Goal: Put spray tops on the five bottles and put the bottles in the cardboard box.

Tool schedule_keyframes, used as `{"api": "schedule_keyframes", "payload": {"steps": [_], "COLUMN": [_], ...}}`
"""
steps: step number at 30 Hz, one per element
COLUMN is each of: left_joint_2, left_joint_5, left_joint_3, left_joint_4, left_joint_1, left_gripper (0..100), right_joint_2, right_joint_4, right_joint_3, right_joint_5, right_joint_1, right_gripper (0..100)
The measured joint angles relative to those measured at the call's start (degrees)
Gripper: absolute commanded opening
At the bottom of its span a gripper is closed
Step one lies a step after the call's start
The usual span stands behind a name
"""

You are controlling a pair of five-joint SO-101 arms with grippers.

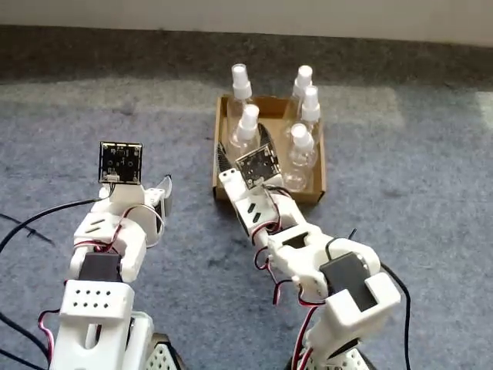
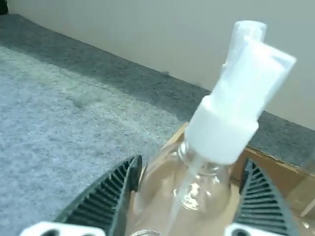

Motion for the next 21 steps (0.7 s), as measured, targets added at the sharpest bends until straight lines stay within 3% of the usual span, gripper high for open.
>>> {"api": "schedule_keyframes", "payload": {"steps": [21], "left_joint_2": [0.0], "left_joint_5": [0.0], "left_joint_3": [0.0], "left_joint_4": [0.0], "left_joint_1": [0.0], "left_gripper": [18], "right_joint_2": [-21.6], "right_joint_4": [28.2], "right_joint_3": [-3.5], "right_joint_5": [0.0], "right_joint_1": [0.0], "right_gripper": [26.3]}}
